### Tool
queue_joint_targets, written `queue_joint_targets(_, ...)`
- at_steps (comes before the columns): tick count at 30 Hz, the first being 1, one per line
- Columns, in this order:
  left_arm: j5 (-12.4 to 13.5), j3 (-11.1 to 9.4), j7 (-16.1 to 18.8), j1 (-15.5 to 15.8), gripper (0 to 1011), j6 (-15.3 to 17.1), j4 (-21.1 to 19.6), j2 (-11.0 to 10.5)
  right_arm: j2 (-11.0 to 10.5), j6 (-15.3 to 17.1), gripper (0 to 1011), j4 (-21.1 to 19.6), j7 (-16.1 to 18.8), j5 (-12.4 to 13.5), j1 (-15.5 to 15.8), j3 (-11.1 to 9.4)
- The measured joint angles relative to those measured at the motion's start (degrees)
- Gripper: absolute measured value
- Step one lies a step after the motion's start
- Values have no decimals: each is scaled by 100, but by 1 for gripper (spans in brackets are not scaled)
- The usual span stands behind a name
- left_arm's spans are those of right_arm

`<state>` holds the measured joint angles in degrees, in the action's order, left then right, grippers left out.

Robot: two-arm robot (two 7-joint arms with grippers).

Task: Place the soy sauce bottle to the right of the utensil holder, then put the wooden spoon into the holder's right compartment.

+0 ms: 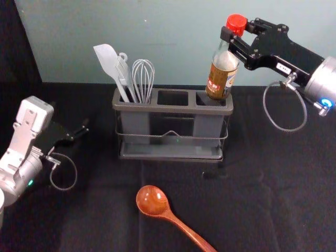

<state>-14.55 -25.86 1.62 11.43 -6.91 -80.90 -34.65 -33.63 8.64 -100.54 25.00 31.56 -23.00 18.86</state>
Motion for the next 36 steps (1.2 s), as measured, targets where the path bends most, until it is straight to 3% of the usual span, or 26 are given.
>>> queue_joint_targets(8, 0, 0, 0, 0, 1005, 0, 0, 0, 64, 16, 388, 181, -59, -16, -116, 22)
queue_joint_targets(17, 0, 0, 0, 0, 1005, 0, 0, 0, -23, 10, 388, 163, -112, 17, -33, -142)
queue_joint_targets(28, 0, 0, 0, 0, 1005, 0, 0, 0, -358, 223, 388, -266, -400, 360, 569, -722)
queue_joint_targets(36, 0, 0, 0, 0, 1005, 0, 0, 0, -477, 202, 388, -318, -452, 481, 949, -878)
